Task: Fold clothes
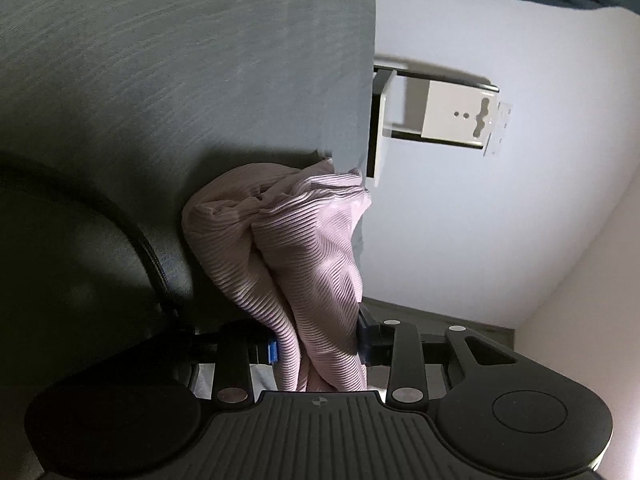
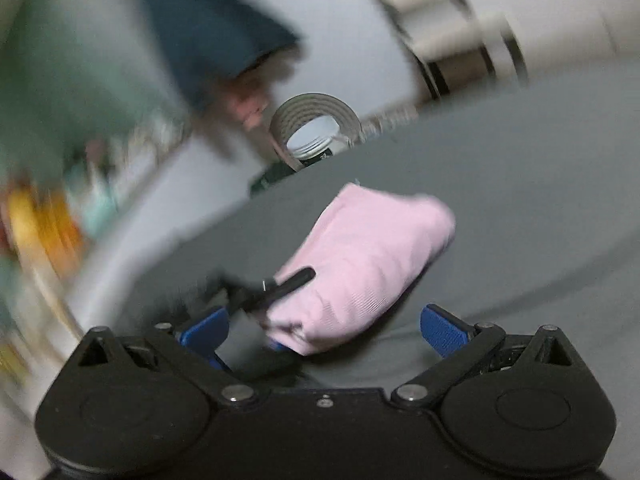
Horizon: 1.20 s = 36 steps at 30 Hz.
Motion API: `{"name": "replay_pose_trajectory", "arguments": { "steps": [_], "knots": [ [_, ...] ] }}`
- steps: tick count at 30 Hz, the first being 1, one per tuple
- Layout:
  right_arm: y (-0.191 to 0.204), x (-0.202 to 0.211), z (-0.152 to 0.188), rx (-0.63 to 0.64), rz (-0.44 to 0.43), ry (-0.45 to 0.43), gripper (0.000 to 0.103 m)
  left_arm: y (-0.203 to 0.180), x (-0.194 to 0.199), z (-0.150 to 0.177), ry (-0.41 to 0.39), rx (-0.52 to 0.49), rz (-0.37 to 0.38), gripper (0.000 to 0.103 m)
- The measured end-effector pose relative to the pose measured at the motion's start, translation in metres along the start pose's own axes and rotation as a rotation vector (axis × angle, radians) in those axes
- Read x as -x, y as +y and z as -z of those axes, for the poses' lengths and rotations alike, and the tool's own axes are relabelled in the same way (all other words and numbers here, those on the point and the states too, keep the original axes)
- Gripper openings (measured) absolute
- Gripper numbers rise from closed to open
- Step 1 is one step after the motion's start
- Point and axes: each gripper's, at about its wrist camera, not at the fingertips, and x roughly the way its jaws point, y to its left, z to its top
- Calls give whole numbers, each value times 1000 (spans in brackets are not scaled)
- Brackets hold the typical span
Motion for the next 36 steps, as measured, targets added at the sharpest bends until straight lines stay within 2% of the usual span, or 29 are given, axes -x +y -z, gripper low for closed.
{"name": "replay_pose_trajectory", "arguments": {
  "steps": [4, 5, 12, 20, 23, 25, 26, 29, 31, 36],
  "knots": [
    [-45, -25, -12, -294, -72, 35, 103, -2, -8, -1, 1, 10, 9, 35],
    [-53, -31, -14, -335, -79, 40, 103, -2, -9, -1, 2, 12, 11, 35],
    [-65, -67, -28, -420, -121, 75, 101, 3, -2, 2, 1, 40, 29, 35],
    [-61, -91, -42, -458, -111, 113, 89, 12, 15, 7, 8, 60, 58, 35],
    [-57, -97, -45, -473, -84, 109, 81, 12, 17, 7, 2, 60, 61, 35],
    [-56, -103, -46, -486, -61, 101, 67, 12, 17, 6, -2, 63, 62, 34],
    [-57, -104, -45, -499, -51, 93, 64, 11, 19, 7, -6, 50, 59, 33],
    [-66, -105, -40, -554, -43, 73, 42, 8, 24, 8, -19, 5, 49, 32],
    [-68, -103, -36, -574, -42, 66, 36, 5, 28, 9, -28, -25, 42, 32],
    [-58, -95, -36, -533, -42, 54, 31, 0, 36, 11, -49, -100, 24, 31]
  ]
}}
